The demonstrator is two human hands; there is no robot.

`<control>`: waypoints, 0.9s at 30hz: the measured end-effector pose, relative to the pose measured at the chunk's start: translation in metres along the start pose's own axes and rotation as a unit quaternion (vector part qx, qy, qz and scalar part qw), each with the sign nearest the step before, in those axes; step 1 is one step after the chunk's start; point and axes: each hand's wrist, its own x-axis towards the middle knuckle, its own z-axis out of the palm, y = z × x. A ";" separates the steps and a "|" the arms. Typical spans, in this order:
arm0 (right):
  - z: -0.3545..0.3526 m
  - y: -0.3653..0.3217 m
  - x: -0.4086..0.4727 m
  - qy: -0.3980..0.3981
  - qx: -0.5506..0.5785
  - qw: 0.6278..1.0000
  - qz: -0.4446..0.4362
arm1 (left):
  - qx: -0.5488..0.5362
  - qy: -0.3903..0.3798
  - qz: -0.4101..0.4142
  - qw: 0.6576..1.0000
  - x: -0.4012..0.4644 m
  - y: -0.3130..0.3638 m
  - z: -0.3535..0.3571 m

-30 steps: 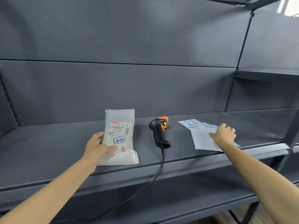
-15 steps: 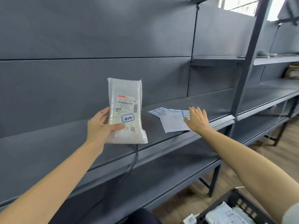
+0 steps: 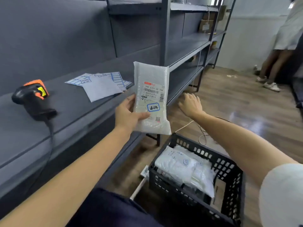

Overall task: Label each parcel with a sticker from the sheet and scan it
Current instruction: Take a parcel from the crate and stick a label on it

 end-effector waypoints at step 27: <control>0.142 0.072 -0.177 -0.411 0.527 0.717 0.198 | 0.107 -0.059 -0.290 0.949 -0.066 -0.247 0.095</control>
